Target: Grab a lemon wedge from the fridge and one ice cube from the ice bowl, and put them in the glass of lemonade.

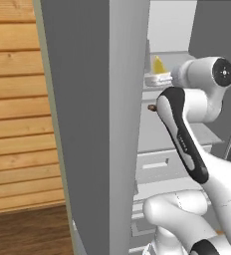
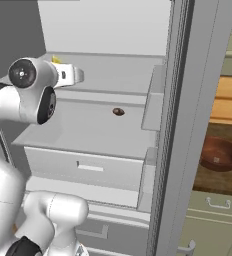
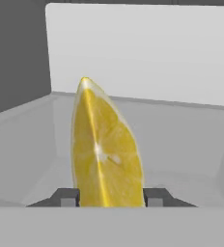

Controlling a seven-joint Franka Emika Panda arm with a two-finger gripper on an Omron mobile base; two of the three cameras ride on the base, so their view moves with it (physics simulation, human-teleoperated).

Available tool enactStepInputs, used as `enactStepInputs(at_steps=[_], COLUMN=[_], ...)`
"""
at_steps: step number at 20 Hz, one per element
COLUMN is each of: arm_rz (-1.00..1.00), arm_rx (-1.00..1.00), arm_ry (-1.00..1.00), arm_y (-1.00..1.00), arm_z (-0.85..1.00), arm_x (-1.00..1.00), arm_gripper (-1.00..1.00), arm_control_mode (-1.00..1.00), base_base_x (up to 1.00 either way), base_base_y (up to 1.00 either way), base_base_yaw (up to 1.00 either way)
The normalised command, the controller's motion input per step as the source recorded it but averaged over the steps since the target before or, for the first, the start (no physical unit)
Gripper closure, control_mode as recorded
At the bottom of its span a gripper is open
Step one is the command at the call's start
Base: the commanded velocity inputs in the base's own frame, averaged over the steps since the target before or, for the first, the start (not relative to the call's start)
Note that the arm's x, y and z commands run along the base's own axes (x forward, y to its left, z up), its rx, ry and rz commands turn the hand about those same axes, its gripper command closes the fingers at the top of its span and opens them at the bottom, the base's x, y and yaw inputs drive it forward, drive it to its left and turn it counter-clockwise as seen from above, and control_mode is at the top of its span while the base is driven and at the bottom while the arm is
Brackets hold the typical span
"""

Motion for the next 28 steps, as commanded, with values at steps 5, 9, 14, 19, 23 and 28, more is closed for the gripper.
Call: enactStepInputs(at_steps=[5,9,14,19,23,28], arm_rz=[0.0,0.0,0.03,0.0,0.0,0.0], arm_rx=[0.03,-0.02,-0.1,-0.01,0.0,0.0], arm_ry=[0.45,0.53,0.58,-0.07,-0.04,0.09], arm_y=[0.0,0.0,0.0,-0.14,-0.09,0.0], arm_z=[0.17,-0.44,-1.0,-0.64,-0.17,-0.3], arm_x=[-1.0,-1.0,-0.97,-0.44,-0.54,-0.92], arm_gripper=[1.0,1.0,1.0,1.0,1.0,1.0], arm_control_mode=[-1.0,-1.0,-1.0,-1.0,-1.0,-1.0], base_base_x=[0.0,0.0,0.0,0.0,0.0,0.0], base_base_y=[0.0,0.0,0.0,0.0,0.0,0.0], base_base_yaw=[0.0,0.0,0.0,0.0,0.0,0.0])
